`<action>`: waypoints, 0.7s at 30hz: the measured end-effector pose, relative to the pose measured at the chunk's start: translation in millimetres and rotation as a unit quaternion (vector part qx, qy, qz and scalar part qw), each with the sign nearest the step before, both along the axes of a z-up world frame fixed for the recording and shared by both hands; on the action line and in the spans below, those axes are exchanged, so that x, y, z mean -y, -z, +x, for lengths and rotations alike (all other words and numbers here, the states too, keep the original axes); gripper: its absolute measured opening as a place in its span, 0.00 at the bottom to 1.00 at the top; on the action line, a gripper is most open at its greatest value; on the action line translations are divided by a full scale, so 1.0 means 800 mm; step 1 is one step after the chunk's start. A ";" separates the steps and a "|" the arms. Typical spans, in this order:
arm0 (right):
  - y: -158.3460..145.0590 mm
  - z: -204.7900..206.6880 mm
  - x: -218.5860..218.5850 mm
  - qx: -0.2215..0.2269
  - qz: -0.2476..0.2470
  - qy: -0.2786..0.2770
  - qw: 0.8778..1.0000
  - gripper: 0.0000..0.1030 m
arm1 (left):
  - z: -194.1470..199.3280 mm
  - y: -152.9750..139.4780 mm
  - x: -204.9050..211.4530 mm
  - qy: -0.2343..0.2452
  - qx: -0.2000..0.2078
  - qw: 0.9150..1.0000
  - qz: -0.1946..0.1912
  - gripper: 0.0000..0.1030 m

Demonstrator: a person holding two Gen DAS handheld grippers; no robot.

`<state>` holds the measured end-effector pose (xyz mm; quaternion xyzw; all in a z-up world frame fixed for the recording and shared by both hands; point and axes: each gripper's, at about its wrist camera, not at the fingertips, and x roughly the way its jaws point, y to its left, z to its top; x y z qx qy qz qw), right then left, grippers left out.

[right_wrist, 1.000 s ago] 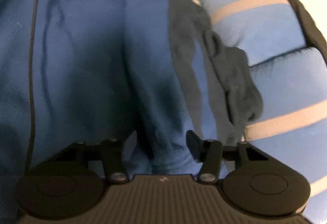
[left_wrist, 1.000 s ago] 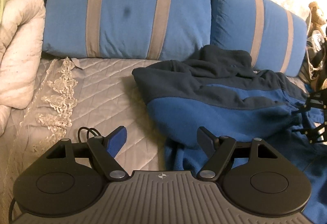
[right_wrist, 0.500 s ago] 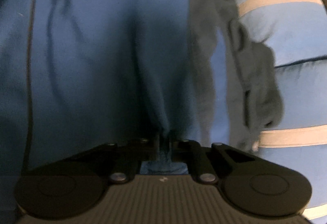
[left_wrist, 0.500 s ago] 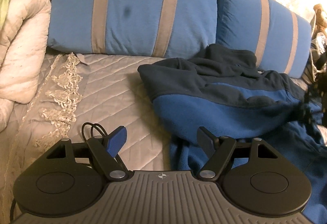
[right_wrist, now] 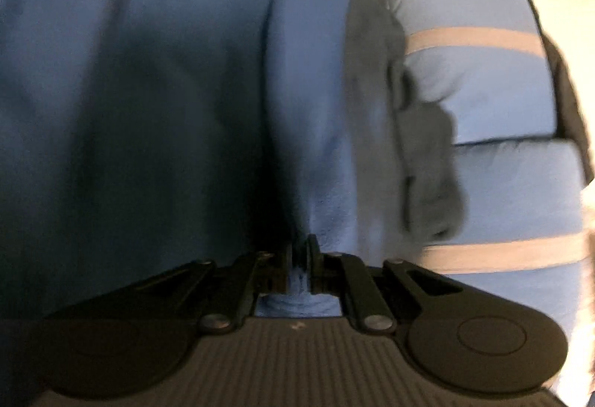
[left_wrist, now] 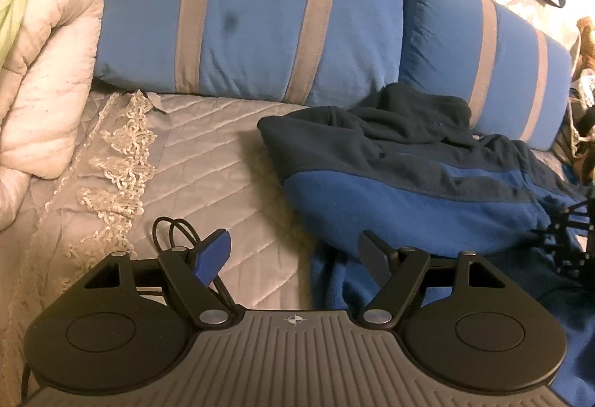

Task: Fold clothes
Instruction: 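Grasp the hoodie side edge with the right tool and fold it inward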

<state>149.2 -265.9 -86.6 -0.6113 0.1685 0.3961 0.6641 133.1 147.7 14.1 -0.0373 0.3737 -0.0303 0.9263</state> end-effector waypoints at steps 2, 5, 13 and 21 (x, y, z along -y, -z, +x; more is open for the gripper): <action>-0.004 0.000 0.006 -0.007 0.019 0.012 1.000 0.38 | 0.000 -0.001 0.000 0.000 0.000 1.000 0.003 0.73; -0.007 0.002 0.011 -0.008 0.023 0.017 1.000 0.42 | 0.000 -0.001 0.000 -0.002 0.000 1.000 0.003 0.73; 0.000 0.008 -0.003 0.015 -0.005 0.004 1.000 0.41 | 0.002 0.001 -0.002 0.002 -0.002 1.000 0.005 0.73; -0.035 0.040 -0.023 0.087 0.022 0.034 0.995 0.08 | 0.018 0.013 0.014 0.033 -0.009 0.998 0.046 0.73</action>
